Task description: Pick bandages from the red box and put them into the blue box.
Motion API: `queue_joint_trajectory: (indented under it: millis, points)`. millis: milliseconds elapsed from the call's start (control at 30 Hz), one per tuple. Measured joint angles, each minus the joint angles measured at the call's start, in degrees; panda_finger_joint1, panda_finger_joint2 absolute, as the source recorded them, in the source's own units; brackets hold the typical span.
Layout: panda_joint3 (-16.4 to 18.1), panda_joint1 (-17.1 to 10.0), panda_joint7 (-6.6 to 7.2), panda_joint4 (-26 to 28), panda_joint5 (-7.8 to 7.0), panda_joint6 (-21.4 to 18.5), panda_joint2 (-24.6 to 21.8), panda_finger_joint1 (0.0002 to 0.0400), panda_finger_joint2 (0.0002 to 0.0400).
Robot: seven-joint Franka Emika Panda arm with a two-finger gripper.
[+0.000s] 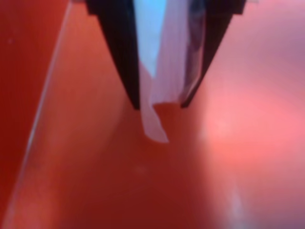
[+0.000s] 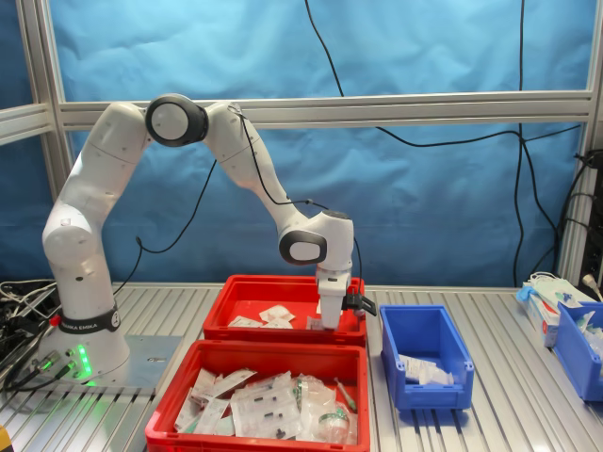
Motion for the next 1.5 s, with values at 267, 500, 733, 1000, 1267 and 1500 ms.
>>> queue_joint_trajectory:
  millis: [267,500,733,1000,1267,1500]
  points:
    - [-0.6,0.0,0.0,-0.8,0.0,-3.6,-2.6,0.006,0.006]
    - [-1.3,0.0,0.0,-0.9,0.0,-5.9,-5.8,0.006,0.006]
    - [-2.8,0.0,0.0,-0.3,0.0,-10.4,-9.8,0.006,0.006]
    - [-5.9,0.0,0.0,3.5,0.0,-13.3,-11.8,0.006,0.006]
    - [-9.4,0.0,0.0,8.4,0.0,-14.0,-12.3,0.006,0.006]
    - [-12.3,0.0,0.0,12.4,0.0,-14.2,-12.4,0.006,0.006]
